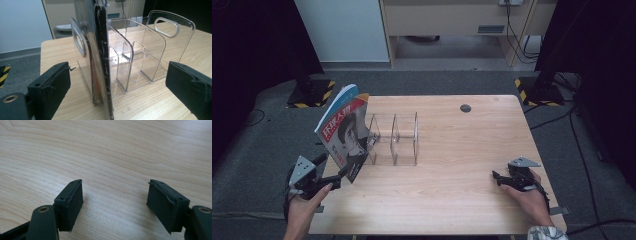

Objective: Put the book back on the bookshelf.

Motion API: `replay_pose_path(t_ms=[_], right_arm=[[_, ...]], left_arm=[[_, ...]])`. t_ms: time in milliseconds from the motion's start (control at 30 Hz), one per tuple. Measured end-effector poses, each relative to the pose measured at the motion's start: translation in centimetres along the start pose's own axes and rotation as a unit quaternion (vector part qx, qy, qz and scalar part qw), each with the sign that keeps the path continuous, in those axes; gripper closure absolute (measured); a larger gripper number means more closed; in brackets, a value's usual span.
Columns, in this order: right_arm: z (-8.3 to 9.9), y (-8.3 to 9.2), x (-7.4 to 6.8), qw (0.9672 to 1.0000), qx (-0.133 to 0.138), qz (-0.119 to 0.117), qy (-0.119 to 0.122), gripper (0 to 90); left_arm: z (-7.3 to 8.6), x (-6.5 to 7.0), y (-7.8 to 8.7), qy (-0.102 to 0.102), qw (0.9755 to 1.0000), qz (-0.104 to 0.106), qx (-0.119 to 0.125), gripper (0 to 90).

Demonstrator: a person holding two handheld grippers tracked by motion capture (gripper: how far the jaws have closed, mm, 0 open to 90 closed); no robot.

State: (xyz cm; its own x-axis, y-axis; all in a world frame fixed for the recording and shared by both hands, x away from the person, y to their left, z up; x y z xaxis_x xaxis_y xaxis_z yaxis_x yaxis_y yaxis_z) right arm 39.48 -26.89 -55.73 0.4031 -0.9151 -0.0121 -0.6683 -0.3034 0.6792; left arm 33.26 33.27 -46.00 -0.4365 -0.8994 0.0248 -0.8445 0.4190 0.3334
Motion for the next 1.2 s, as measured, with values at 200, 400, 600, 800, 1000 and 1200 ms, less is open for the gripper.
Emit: replay_pose_path(t_ms=[200, 400, 600, 800, 1000, 1200], right_arm=[[0.0, 0.0, 0.0, 1.0000, 0.000, 0.001, -0.001, 28.8], [0.0, 0.0, 0.0, 1.0000, 0.000, 0.001, 0.001, 28.7], [0.0, 0.0, 0.0, 1.0000, 0.000, 0.001, 0.001, 28.7], [0.0, 0.0, 0.0, 1.0000, 0.001, 0.002, 0.000, 28.7], [0.0, 0.0, 0.0, 1.0000, 0.000, 0.001, 0.001, 28.5], [0.0, 0.0, 0.0, 1.0000, 0.000, 0.001, 0.001, 28.4]], left_arm=[[0.6, 0.8, 0.5, -0.005, 0.9999, 0.006, -0.007, 6.0], [0.9, 1.7, 1.4, -0.012, 0.9997, 0.014, -0.019, 6.9], [1.0, 3.3, 1.7, -0.028, 0.9985, 0.038, -0.027, 7.5], [0.8, 4.8, 0.3, -0.041, 0.9964, 0.063, -0.040, 7.4], [0.8, 6.1, -1.6, -0.049, 0.9940, 0.081, -0.054, 7.4], [0.7, 6.8, -2.9, -0.049, 0.9927, 0.089, -0.064, 7.3]])
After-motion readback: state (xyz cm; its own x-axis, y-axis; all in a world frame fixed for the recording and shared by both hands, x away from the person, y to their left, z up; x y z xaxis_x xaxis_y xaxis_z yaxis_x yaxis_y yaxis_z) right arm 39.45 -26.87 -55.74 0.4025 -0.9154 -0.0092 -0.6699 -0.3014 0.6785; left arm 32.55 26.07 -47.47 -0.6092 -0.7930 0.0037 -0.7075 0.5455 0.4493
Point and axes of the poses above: each handheld gripper's, and its own axes: y roughly backward along the jaws, z roughly out of its underside, x roughly to its right, the point moved 3 cm from there along -y, roughly forward along the jaws, and after that the axes turned 1 degree about -x, right-handed, at the moved point
